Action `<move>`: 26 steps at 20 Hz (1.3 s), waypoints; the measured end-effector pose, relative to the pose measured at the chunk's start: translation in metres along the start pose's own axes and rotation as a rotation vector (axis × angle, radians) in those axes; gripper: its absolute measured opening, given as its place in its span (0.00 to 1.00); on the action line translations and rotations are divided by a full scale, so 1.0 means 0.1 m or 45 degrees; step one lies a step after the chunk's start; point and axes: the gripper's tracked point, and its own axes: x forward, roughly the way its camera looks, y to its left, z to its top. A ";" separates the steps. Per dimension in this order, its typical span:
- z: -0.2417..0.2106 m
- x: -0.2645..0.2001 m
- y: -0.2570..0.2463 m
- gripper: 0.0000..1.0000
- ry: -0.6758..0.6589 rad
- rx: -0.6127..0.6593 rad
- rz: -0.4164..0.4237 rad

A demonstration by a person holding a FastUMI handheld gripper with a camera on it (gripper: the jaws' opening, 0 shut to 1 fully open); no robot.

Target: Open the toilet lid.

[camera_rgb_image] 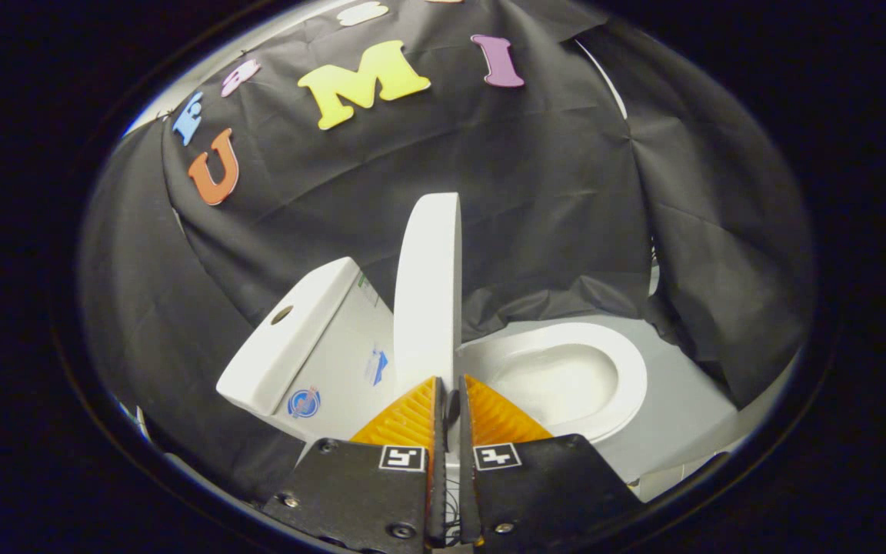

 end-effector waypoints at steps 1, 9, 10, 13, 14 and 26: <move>-0.02 -0.01 -0.01 0.10 -0.001 -0.013 0.004; -0.04 0.04 0.39 0.13 -0.020 -0.136 0.009; -0.05 0.05 0.43 0.13 -0.021 -0.144 0.011; -0.08 0.06 0.58 0.14 -0.026 -0.177 0.017; -0.09 0.07 0.62 0.14 -0.027 -0.193 0.021; -0.24 0.14 1.06 0.15 -0.039 -0.313 0.071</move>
